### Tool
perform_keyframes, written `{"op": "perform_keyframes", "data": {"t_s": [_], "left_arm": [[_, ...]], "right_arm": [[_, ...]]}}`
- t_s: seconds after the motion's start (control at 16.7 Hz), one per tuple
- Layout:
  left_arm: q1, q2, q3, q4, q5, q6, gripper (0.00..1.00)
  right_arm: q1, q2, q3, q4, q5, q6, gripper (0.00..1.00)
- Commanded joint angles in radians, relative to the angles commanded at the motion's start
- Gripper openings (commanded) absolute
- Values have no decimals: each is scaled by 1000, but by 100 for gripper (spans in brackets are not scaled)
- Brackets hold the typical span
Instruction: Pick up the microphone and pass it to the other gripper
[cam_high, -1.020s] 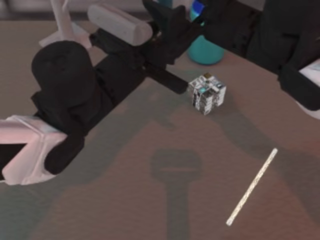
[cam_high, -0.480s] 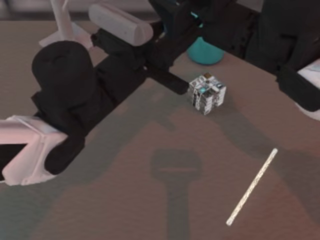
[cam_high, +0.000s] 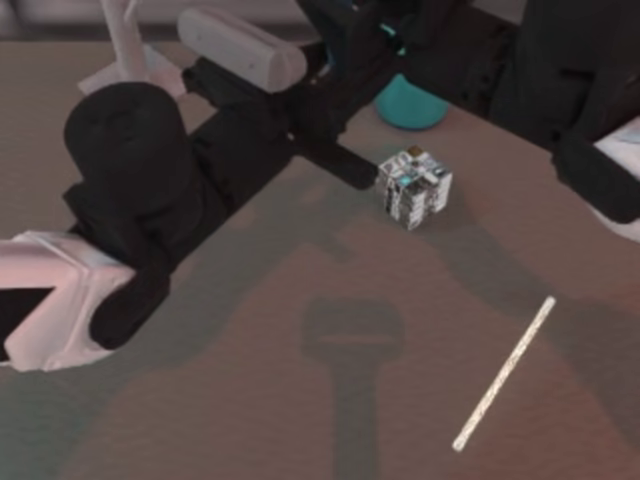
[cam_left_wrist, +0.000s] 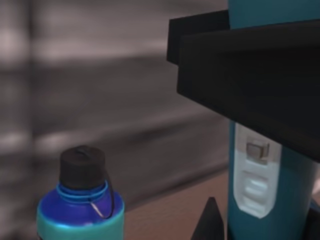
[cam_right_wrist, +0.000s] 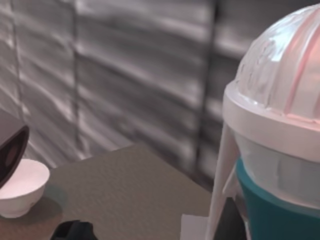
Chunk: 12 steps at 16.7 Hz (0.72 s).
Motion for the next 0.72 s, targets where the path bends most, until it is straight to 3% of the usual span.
{"op": "perform_keyframes", "data": {"t_s": [0.72], "left_arm": [[0, 0, 0, 0, 0, 0, 98]], "right_arm": [[0, 0, 0, 0, 0, 0, 0]]}}
